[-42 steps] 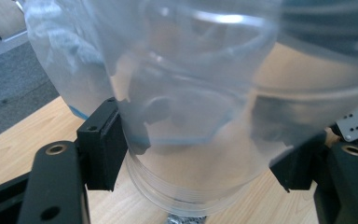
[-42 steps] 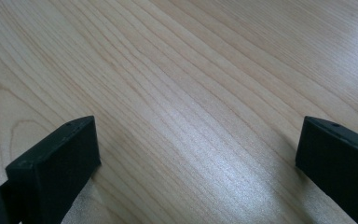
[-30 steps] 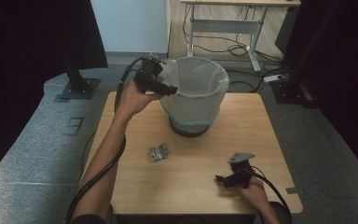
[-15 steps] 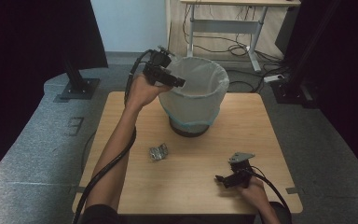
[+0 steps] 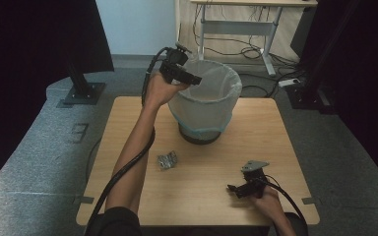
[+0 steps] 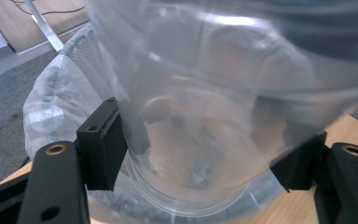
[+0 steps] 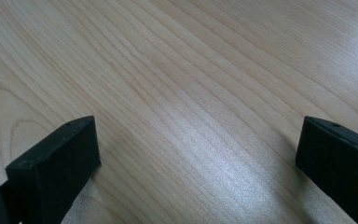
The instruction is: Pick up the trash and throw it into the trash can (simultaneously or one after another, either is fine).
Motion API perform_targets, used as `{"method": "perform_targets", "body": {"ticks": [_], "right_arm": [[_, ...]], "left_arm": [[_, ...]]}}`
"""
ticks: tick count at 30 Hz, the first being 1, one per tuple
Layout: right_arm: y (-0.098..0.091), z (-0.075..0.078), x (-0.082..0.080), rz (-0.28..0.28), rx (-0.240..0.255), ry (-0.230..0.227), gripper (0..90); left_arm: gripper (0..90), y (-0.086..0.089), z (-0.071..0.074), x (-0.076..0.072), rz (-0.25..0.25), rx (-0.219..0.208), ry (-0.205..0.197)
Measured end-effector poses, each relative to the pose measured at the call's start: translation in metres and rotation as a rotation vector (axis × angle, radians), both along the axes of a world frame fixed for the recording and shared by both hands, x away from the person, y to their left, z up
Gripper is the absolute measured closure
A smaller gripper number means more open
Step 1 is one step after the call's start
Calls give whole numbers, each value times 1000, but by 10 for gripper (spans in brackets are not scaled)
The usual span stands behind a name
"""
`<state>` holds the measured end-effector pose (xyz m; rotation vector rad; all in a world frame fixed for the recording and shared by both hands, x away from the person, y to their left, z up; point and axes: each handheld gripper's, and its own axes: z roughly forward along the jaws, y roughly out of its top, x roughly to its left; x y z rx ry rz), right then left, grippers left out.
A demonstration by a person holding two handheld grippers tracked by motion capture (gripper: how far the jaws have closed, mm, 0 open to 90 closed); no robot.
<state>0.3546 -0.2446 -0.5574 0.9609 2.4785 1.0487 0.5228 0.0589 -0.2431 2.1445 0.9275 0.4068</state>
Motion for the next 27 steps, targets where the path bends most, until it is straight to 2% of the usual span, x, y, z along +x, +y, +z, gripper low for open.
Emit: {"method": "perform_targets", "body": {"ticks": [10,18,23,26,27], "right_arm": [[0,0,0,2,-1,1,0],[0,0,0,2,-1,1,0],[0,0,0,2,-1,1,0],[0,0,0,2,-1,1,0],[0,0,0,2,-1,1,0]], "left_arm": [[289,-11,-15,15,36,11,-8],[285,-25,-25,23,47,43,-16],[277,-31,-32,26,42,64,-5],[233,-34,-36,28,45,77,3],[184,-34,-37,29,50,83,9]]}}
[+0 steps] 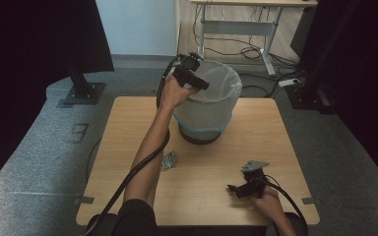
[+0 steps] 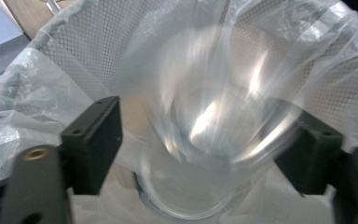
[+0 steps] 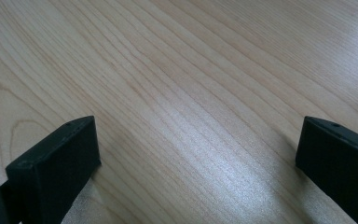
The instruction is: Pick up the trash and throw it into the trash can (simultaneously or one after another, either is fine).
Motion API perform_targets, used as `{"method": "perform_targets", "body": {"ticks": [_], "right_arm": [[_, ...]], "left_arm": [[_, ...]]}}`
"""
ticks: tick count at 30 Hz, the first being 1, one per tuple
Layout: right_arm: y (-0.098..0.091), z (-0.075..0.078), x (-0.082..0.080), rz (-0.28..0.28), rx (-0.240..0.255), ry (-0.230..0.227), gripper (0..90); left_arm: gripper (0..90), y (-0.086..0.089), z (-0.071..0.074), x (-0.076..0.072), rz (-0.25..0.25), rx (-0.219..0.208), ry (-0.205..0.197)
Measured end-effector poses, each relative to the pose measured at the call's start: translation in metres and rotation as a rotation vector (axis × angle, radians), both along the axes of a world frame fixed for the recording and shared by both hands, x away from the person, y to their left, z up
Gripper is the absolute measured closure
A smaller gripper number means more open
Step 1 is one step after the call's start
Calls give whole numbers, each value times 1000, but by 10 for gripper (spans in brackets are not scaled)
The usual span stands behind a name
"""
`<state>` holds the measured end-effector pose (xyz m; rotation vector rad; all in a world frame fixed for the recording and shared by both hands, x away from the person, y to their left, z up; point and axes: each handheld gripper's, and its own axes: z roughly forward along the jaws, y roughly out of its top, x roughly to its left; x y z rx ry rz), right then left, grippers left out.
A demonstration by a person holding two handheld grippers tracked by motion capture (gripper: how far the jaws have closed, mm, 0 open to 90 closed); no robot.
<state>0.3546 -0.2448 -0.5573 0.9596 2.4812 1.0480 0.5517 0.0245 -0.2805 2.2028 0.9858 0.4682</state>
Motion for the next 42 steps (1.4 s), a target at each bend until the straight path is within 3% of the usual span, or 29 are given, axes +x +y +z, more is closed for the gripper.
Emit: {"method": "perform_targets", "body": {"ticks": [8,42], "right_arm": [[0,0,0,2,-1,-1,0],[0,0,0,2,-2,-1,0]], "left_arm": [[76,6,3,-2,16,-21,-6],[8,48,26,-50,-41,-61,-58]]}}
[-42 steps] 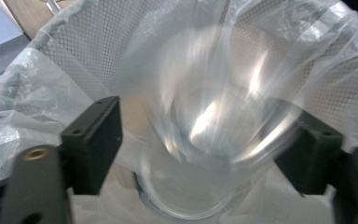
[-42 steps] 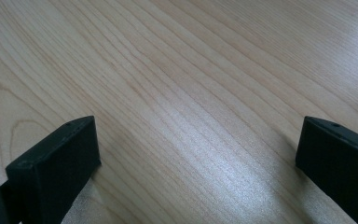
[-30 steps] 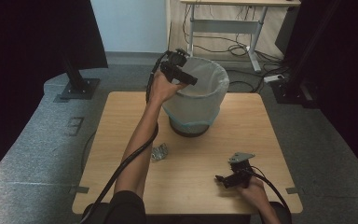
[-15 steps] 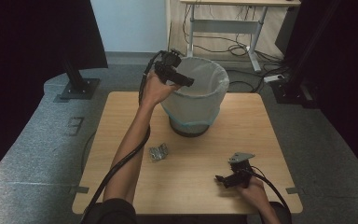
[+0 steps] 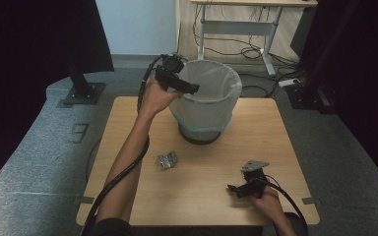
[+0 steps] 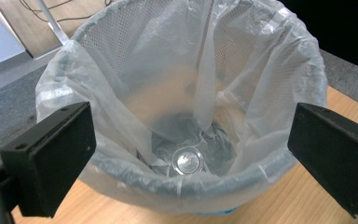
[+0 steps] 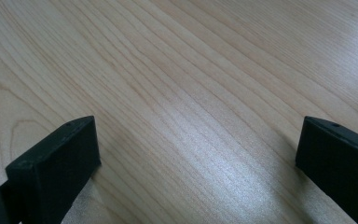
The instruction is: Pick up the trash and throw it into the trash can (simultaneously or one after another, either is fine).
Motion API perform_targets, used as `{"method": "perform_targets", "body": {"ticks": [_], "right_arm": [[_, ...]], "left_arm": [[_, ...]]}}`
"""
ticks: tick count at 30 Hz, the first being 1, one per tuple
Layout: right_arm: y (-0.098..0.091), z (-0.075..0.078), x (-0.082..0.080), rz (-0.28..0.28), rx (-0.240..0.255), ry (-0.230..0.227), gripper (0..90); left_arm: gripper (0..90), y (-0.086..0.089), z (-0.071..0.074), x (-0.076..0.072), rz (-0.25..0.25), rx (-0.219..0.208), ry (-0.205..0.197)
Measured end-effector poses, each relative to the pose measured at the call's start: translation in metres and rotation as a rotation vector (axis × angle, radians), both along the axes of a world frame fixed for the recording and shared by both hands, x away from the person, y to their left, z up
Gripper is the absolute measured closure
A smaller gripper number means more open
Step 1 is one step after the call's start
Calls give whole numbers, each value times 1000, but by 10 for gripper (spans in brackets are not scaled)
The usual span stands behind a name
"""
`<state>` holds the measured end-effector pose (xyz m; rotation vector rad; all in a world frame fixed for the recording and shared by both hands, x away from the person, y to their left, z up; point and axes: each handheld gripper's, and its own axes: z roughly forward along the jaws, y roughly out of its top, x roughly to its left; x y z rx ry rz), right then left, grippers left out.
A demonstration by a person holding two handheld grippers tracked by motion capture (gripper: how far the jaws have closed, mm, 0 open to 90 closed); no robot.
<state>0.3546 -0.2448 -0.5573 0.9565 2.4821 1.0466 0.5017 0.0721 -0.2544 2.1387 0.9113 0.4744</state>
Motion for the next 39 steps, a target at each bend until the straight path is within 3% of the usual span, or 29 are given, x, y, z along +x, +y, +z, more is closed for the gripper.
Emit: {"method": "perform_targets", "body": {"ticks": [23,39], "right_arm": [[0,0,0,-1,1,0,0],[0,0,0,1,-3,-1,0]], "left_arm": [[0,39,-12,-36,-30,-40,-17],[0,62,-45,-55,-33,-45,-31]]}}
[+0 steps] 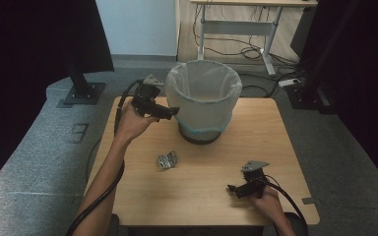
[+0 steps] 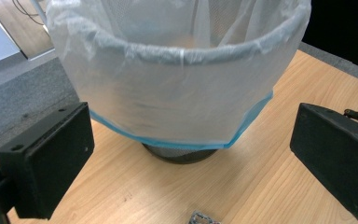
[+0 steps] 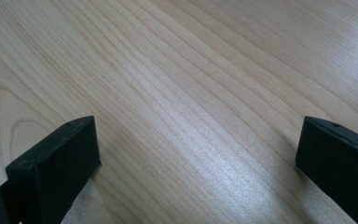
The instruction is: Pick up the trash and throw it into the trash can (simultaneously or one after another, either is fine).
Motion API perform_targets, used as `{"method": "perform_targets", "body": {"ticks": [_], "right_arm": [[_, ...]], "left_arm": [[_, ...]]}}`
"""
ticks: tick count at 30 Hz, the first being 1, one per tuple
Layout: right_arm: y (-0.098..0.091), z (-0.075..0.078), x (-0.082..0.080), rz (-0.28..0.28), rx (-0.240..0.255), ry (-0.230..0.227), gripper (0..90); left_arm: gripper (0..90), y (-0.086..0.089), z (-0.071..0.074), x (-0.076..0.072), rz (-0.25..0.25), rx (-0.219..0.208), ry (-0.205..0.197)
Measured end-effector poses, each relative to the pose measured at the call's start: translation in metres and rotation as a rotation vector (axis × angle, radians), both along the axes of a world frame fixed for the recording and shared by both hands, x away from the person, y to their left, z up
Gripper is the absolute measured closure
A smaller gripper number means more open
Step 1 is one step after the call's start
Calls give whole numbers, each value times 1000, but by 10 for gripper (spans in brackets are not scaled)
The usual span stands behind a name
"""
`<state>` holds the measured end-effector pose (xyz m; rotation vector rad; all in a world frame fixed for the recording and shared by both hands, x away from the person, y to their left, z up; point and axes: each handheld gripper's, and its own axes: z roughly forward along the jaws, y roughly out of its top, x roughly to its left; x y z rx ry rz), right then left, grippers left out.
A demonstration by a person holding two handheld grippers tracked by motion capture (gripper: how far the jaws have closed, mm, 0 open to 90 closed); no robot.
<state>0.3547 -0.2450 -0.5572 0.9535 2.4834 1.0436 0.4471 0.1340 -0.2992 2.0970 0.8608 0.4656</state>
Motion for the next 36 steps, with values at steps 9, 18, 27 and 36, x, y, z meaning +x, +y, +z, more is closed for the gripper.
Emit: {"method": "perform_targets", "body": {"ticks": [9,18,27,36], "right_arm": [[0,0,0,1,0,-2,0],[0,0,0,0,2,-1,0],[0,0,0,-2,2,-1,0],[0,0,0,-4,3,-1,0]], "left_arm": [[0,5,-21,-8,-12,-4,1],[0,7,-43,-15,-32,13,-4],[0,12,-67,-21,-40,0,-1],[0,15,-92,-25,-40,11,-1]]}}
